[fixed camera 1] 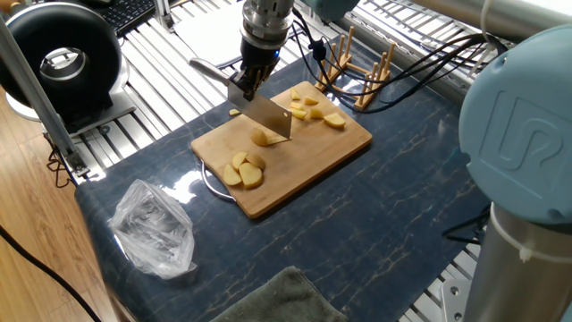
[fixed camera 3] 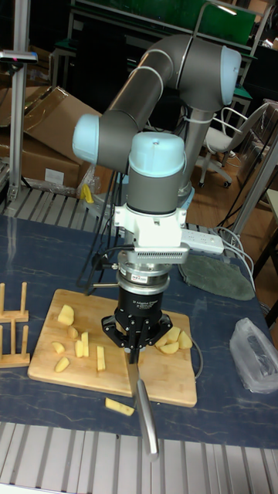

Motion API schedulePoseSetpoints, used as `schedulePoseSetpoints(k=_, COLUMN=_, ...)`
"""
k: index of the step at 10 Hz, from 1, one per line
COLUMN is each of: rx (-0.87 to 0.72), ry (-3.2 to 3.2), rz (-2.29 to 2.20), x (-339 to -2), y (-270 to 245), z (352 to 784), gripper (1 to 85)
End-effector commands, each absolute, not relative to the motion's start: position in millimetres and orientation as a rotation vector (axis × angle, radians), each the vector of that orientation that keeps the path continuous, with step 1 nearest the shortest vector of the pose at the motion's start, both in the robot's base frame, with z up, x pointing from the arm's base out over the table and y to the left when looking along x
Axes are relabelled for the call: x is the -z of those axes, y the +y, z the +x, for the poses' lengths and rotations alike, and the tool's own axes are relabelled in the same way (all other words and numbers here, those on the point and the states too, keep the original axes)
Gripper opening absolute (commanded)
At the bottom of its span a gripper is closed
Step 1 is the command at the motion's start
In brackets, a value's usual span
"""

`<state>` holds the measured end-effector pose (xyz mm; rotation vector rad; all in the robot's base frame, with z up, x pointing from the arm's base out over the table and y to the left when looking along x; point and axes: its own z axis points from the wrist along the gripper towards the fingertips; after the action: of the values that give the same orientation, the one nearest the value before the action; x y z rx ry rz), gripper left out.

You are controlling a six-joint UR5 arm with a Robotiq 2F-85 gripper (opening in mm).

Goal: Chop the potatoes

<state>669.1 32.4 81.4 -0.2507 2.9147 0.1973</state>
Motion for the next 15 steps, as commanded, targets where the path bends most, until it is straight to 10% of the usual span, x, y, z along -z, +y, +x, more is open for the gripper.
schedulePoseSetpoints(k=1, rx=-0.224, ry=2.898, rz=-0.244, x=-84.6, y=30.7, z=671.5, gripper=1.0)
schedulePoseSetpoints(k=15, rx=-0.234, ry=2.861, rz=-0.235, x=-78.1, y=33.2, z=679.5, gripper=1.0)
